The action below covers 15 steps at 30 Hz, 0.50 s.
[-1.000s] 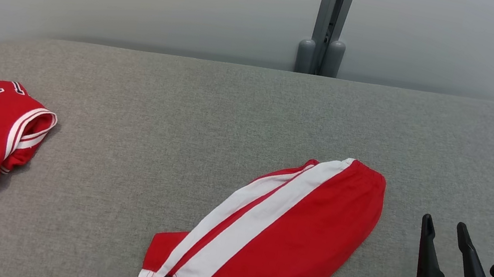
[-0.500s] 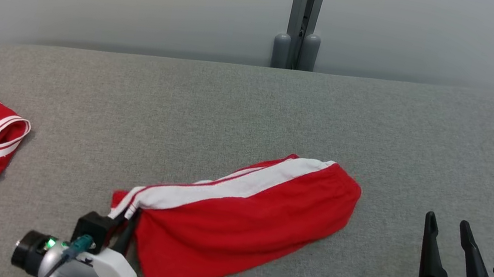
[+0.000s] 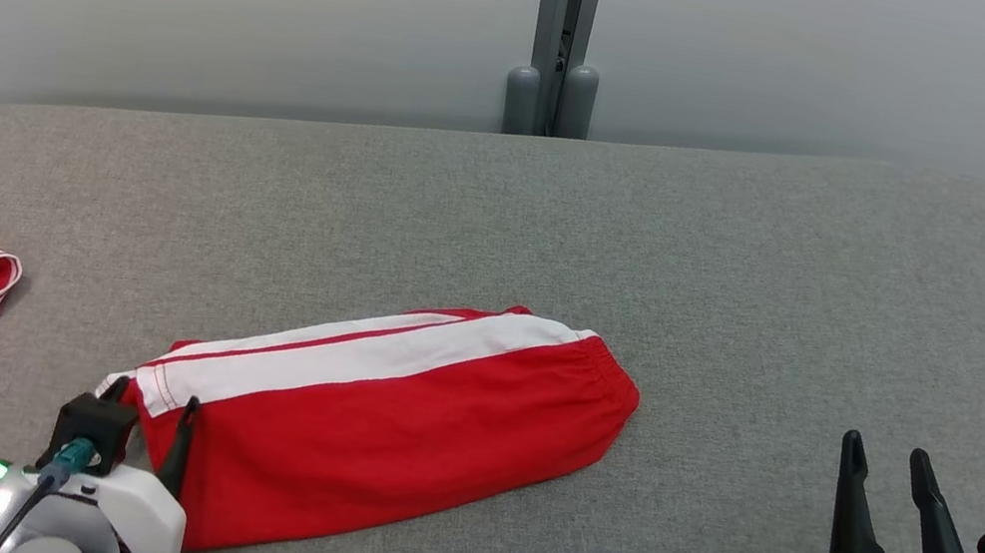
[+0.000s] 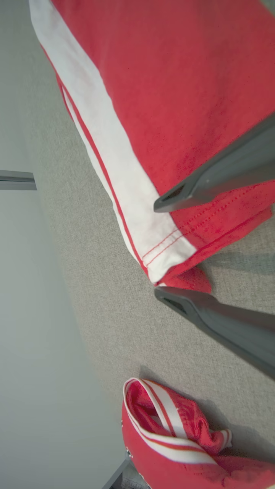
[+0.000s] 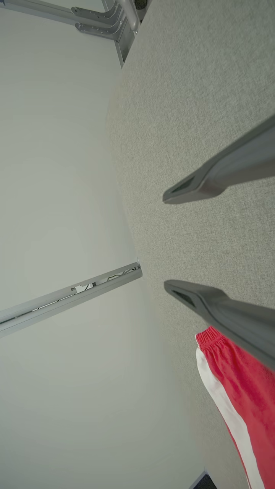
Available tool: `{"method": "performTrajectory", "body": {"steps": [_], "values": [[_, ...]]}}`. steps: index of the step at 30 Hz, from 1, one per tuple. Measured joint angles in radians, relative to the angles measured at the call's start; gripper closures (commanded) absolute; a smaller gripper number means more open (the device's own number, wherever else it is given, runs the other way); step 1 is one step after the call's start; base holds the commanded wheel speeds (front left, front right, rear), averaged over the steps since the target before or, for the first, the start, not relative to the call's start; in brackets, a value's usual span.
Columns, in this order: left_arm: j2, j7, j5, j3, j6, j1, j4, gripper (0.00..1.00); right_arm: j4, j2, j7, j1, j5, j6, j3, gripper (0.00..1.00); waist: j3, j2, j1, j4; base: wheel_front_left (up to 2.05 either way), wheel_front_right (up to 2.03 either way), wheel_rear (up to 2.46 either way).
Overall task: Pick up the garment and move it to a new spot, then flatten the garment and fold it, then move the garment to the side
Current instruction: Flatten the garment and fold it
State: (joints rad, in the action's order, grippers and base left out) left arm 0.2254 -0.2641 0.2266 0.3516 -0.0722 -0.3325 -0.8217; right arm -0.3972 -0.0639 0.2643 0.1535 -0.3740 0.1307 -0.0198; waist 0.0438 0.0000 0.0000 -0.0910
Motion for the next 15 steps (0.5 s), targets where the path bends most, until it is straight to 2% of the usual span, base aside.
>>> {"method": "performTrajectory", "body": {"steps": [5, 9, 15], "values": [[-0.061, 0.0, 0.057, -0.098, -0.041, 0.094, 0.053, 0.0, 0.011, 0.004, 0.0, -0.011, 0.004, 0.0, 0.006, 0.0, -0.015, 0.0, 0.0, 0.003, 0.0, 0.0, 0.0], [-0.119, 0.0, 0.077, -0.179, -0.052, 0.171, 0.152, 0.0, 0.043, 0.007, 0.0, -0.013, 0.023, 0.0, 0.008, 0.0, -0.024, 0.0, 0.0, 0.01, 0.0, 0.0, 0.0], [-0.157, 0.0, 0.059, -0.244, -0.033, 0.226, 0.228, 0.0, 0.059, 0.013, 0.0, -0.022, 0.033, 0.0, -0.032, 0.0, -0.019, 0.0, 0.0, 0.018, 0.0, 0.0, 0.0]]}}
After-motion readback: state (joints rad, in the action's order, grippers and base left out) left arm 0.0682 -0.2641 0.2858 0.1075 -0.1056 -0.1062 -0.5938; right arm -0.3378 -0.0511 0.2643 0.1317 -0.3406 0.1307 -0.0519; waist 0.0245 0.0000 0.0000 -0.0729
